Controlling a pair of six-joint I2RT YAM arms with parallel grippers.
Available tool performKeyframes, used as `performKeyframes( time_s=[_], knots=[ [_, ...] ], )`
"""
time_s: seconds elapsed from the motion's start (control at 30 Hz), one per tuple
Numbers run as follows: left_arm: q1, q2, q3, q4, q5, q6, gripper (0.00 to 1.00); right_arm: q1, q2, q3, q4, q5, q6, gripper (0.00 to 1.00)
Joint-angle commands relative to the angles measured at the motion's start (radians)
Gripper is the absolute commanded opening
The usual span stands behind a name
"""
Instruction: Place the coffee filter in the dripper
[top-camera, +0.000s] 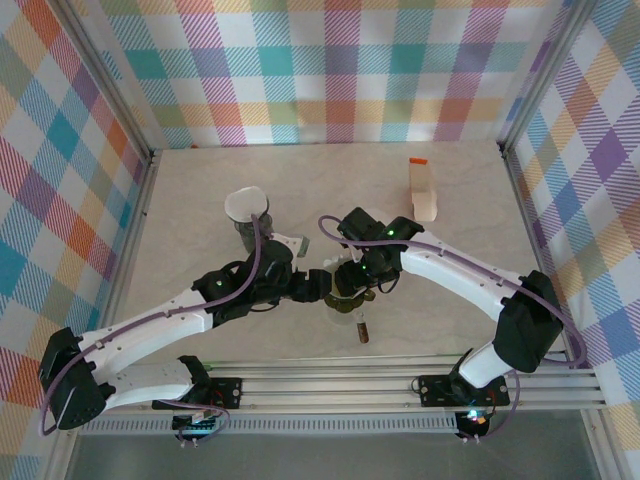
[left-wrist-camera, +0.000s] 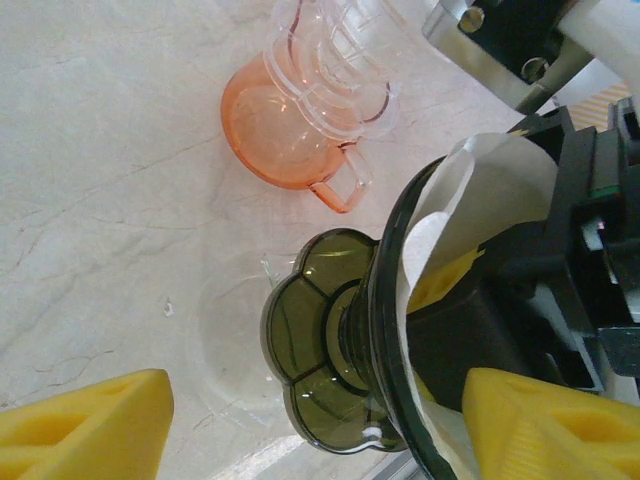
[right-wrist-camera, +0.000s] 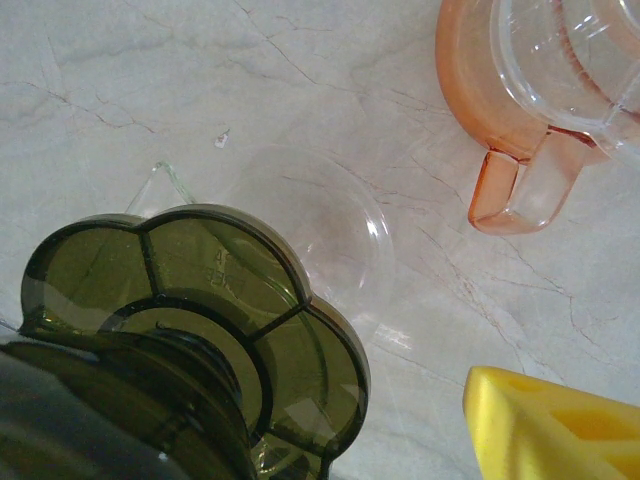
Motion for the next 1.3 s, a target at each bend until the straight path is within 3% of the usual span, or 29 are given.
performKeyframes(
  time_s=[0.0,0.63,1.27],
  knots=[
    [0.013,-0.018,0.012,0.021,-0.014,-0.006,0.78,0.000,0.005,-0.023,0.016,0.007,-0.006,0.73],
    [0.017,0.014,-0.004,-0.012,-0.036,-0.016,0.62,0.000,-0.006,-0.022,0.026,0.004,0.000,0.73],
    [0.017,0.014,-0.015,-0.003,-0.017,-0.024,0.62,-0.001,-0.143,0.044,-0.020,0.034,0.002,0.76]
  ],
)
